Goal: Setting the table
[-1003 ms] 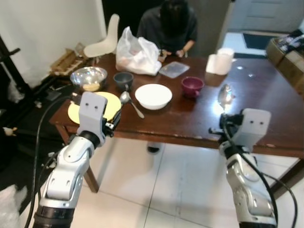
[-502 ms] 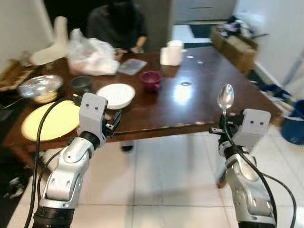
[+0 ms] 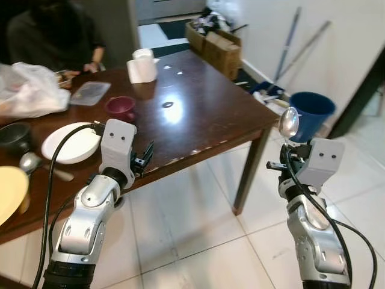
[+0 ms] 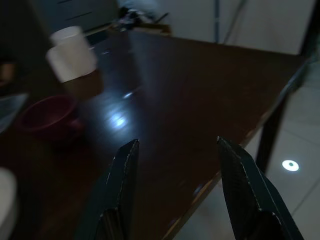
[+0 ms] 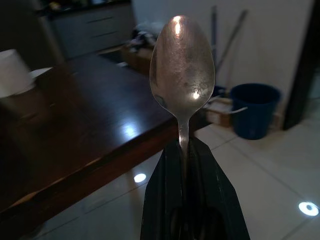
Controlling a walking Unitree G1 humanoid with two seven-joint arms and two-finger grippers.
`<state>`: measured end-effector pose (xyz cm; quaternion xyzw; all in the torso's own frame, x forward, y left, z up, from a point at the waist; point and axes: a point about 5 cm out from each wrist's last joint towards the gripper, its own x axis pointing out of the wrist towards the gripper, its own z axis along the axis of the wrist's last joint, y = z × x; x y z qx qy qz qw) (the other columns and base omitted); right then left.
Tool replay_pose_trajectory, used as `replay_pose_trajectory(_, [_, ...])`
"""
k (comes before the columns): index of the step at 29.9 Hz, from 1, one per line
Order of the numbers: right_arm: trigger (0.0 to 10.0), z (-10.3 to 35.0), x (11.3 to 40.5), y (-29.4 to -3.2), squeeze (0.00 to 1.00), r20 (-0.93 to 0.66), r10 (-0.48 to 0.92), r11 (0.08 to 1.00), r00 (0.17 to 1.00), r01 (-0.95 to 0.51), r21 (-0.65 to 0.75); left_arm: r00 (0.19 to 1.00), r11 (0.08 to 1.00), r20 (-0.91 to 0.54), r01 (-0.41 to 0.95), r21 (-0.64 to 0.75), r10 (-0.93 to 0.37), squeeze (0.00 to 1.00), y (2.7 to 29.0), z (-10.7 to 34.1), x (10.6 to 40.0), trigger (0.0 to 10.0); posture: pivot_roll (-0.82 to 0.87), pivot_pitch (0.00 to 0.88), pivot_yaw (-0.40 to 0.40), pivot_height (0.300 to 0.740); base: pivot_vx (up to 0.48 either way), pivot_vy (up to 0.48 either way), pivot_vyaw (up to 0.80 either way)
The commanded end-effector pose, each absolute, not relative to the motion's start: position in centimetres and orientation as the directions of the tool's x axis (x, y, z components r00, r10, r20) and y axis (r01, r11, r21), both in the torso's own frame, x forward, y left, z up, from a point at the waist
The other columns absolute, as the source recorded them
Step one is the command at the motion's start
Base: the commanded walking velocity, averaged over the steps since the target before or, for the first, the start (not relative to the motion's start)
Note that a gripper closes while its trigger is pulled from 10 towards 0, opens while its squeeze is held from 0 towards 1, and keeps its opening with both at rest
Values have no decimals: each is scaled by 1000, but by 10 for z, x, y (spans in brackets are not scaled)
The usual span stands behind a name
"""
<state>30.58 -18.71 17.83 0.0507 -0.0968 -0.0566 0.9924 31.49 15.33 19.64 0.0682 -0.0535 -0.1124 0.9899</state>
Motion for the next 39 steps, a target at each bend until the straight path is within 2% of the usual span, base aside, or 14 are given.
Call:
replay_pose_trajectory(1, [10000,179,307,-185,0,184,-114,988,976,93,121,972,966,73,210,149,-222,0,156,192,315,10000,-30,0,99,740,0,0,-800])
replay_pose_trajectory(6, [10000,179,307,-184,0,186,-110,989,976,88,122,972,966,72,210,148,-223,0,156,191,315,10000,-30,0,99,740,0,0,-800])
replay_pose_trajectory(13, [10000,180,307,-183,0,188,-103,989,977,81,124,972,966,72,211,148,-223,0,155,191,316,10000,-29,0,100,740,0,0,0])
replay_pose_trajectory(39, [10000,182,308,-179,0,200,-76,991,977,51,124,972,967,76,208,147,-221,0,155,191,317,10000,-27,0,98,740,0,0,-800])
